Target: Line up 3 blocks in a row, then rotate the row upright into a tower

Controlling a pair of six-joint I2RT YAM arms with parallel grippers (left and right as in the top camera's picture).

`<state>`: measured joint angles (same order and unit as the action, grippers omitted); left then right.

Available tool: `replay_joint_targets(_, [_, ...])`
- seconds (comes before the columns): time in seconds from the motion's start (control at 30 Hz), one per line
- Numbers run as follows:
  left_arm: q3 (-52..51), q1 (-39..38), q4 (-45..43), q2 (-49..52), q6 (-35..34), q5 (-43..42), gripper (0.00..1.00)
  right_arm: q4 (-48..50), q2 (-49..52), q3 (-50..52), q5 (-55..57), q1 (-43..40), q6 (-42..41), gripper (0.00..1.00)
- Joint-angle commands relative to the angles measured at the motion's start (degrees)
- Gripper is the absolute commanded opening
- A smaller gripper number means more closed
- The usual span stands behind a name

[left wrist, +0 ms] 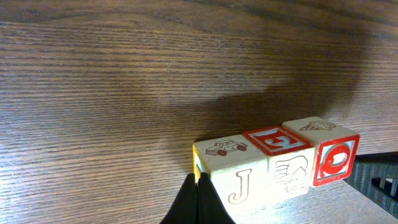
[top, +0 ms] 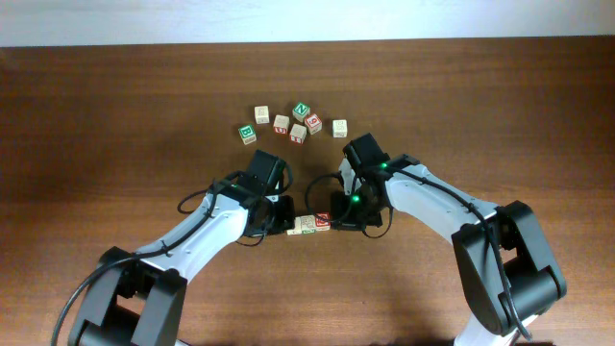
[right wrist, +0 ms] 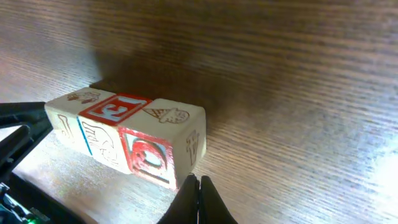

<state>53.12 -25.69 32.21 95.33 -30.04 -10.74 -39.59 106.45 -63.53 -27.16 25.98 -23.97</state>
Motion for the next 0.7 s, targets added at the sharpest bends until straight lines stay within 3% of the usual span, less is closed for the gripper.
replay_joint_targets(0.0, [0.6, 0.3, 0.2, 0.6, 1.7, -0.4, 0.0, -0.9, 0.8, 0.1, -0.7, 0.4, -1.9, 0.04])
replay_joint_targets(0.3, [0.5, 2.7, 1.4, 1.8, -0.6, 0.3, 0.0, 2.2, 0.8, 0.1, 1.7, -1.6, 4.3, 0.04])
replay_joint_targets(0.67, [0.6, 2.7, -1.7, 3.2, 2.6, -7.0, 0.0, 2.6, 0.8, 0.1, 1.7, -1.6, 4.3, 0.04])
